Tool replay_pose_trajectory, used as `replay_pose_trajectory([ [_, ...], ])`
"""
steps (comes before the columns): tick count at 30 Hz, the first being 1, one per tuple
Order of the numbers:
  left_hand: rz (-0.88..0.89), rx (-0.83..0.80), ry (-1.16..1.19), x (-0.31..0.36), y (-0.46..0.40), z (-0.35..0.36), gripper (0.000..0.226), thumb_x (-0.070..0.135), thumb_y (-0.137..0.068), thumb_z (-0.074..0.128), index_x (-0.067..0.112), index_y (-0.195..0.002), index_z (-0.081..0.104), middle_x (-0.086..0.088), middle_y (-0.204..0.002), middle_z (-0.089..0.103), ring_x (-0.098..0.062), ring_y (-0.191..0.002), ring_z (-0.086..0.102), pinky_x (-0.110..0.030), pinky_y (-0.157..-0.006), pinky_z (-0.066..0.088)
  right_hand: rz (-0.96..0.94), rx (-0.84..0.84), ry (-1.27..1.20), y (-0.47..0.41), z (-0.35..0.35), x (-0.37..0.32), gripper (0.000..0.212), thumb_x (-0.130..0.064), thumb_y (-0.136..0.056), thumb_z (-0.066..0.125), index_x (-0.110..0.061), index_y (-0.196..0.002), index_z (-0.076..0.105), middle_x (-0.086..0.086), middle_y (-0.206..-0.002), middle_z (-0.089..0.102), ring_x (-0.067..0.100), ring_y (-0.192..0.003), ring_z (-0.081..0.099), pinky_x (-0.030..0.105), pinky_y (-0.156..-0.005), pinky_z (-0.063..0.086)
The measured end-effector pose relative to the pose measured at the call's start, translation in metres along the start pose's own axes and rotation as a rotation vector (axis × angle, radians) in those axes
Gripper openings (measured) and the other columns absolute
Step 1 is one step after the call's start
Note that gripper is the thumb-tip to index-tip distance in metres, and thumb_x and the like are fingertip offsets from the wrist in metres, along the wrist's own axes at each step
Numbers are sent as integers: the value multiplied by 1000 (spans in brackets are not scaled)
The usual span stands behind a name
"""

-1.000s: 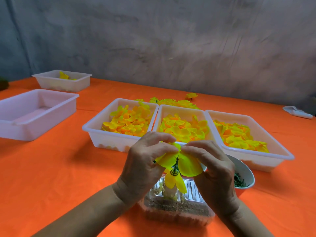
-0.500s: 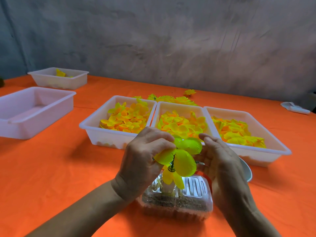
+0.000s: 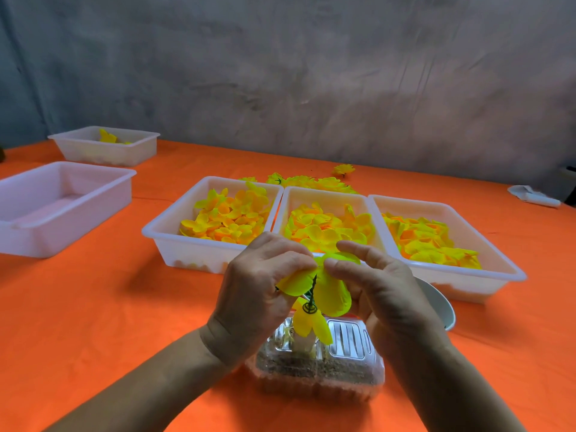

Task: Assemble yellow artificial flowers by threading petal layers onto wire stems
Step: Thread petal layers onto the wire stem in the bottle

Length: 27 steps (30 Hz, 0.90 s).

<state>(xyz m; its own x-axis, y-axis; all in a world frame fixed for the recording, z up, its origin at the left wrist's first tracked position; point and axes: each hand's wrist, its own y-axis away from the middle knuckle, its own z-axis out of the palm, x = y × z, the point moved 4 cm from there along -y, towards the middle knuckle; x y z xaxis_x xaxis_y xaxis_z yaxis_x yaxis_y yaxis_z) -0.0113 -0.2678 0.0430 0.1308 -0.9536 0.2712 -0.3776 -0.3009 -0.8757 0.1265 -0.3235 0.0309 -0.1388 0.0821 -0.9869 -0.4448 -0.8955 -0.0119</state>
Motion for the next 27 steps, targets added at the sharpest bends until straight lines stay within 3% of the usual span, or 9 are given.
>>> replay_pose_trajectory([
  [3, -4, -8, -8, 0, 1, 0, 9, 7, -74, 72, 2, -82, 74, -7, -85, 71, -25, -80, 64, -35, -71, 50, 61, -41, -37, -2, 0, 3, 61, -19, -44, 75, -16, -104, 60, 13, -79, 73, 23, -62, 70, 36, -55, 55],
  [7, 3, -13, 3, 0, 2, -2, 17, 18, -82, 66, 4, -84, 74, -7, -86, 70, -24, -81, 62, -34, -72, 49, 102, -79, -69, -3, 0, 7, 61, -16, -46, 74, -14, -105, 59, 12, -74, 73, 22, -60, 70, 37, -59, 56],
  [11, 4, -19, 9, 0, 3, -2, 18, 18, -82, 64, 3, -84, 74, -7, -86, 70, -24, -81, 63, -35, -72, 50, 128, -86, -100, -3, 1, 9, 58, -11, -48, 72, -12, -105, 58, 11, -73, 72, 21, -58, 69, 33, -52, 56],
  [17, -11, -15, 10, 1, 4, -1, 11, 11, -76, 73, 2, -83, 74, -8, -85, 70, -25, -81, 63, -36, -71, 50, 181, -80, -142, -4, 0, 16, 30, 4, -75, 66, -10, -101, 59, 10, -70, 71, 18, -53, 67, 30, -48, 55],
  [27, -19, -29, 16, 1, 7, 0, 10, 8, -74, 73, 1, -80, 74, -9, -84, 70, -26, -80, 64, -35, -71, 50, 202, -81, -57, -5, -2, 16, 32, -1, -74, 68, -13, -102, 59, 9, -71, 72, 20, -52, 67, 25, -45, 51],
])
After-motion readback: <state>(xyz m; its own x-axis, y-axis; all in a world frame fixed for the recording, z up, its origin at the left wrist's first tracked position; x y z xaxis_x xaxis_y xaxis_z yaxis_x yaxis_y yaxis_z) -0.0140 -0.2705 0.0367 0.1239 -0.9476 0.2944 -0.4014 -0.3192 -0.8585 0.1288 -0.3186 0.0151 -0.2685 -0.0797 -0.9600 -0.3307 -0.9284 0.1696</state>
